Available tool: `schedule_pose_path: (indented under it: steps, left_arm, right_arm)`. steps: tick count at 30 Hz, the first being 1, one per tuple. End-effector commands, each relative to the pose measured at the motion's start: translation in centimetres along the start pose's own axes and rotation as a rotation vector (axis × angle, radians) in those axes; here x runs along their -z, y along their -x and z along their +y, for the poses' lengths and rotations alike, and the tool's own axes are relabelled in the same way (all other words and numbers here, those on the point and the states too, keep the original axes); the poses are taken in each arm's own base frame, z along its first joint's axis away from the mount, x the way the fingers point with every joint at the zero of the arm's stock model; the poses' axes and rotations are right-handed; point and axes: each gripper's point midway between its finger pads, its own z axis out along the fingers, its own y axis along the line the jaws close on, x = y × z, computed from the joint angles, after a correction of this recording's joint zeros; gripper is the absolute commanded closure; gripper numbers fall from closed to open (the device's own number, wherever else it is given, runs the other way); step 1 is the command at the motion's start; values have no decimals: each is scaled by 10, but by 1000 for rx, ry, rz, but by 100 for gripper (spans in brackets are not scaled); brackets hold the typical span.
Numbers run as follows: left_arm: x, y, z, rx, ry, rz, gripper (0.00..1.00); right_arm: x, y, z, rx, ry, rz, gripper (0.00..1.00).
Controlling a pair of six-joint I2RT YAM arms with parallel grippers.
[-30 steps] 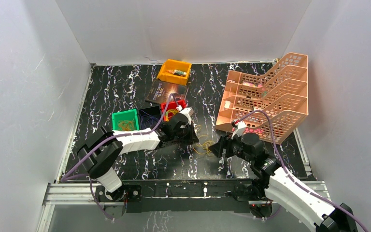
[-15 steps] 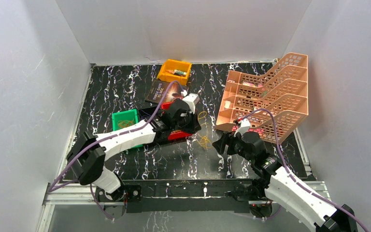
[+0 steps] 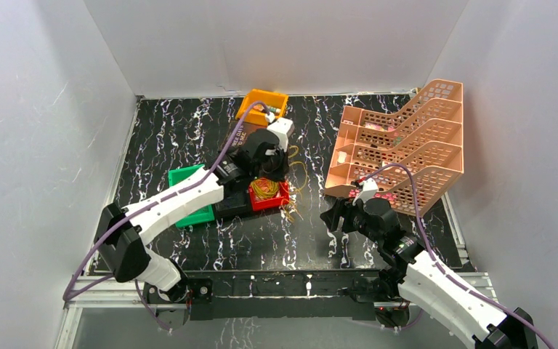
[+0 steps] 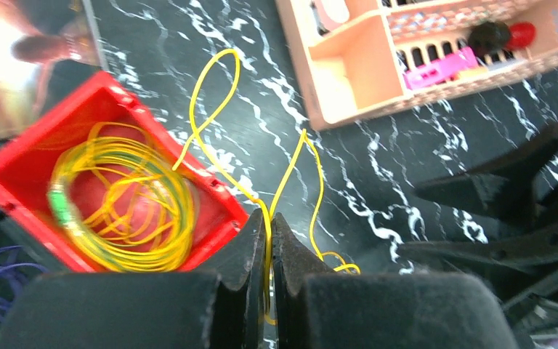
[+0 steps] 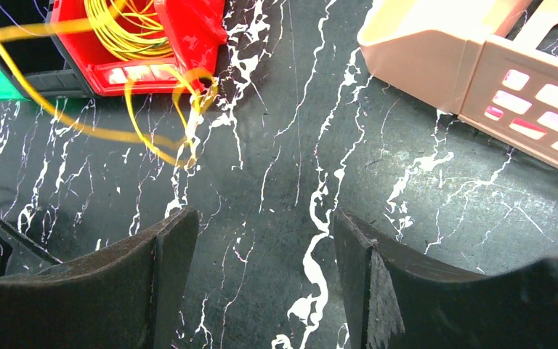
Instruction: Untangle the cables
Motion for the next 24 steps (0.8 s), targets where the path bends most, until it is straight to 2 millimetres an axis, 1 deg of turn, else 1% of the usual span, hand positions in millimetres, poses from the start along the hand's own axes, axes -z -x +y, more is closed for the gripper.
schedule_pose_path:
  steps: [1,9,14,20,24]
  left_arm:
    - [35,45,32,-32,96,-94,100]
    - [60,77,50,-66,145,-160,100]
    - [71,96,66,-75,193,-200,100]
    - [79,112,82,-97,238,-230,100]
    - [80,116,87,-106,251,-243,100]
  right_arm:
    - [1,25,14,-3,39,-78,23]
    - [-2,22,14,-5,47,-73,23]
    - [-4,22,16,-5,55,-70,23]
    - [-5,20,16,-3,58,-62,23]
    - [-6,17,16,-5,64,-53,23]
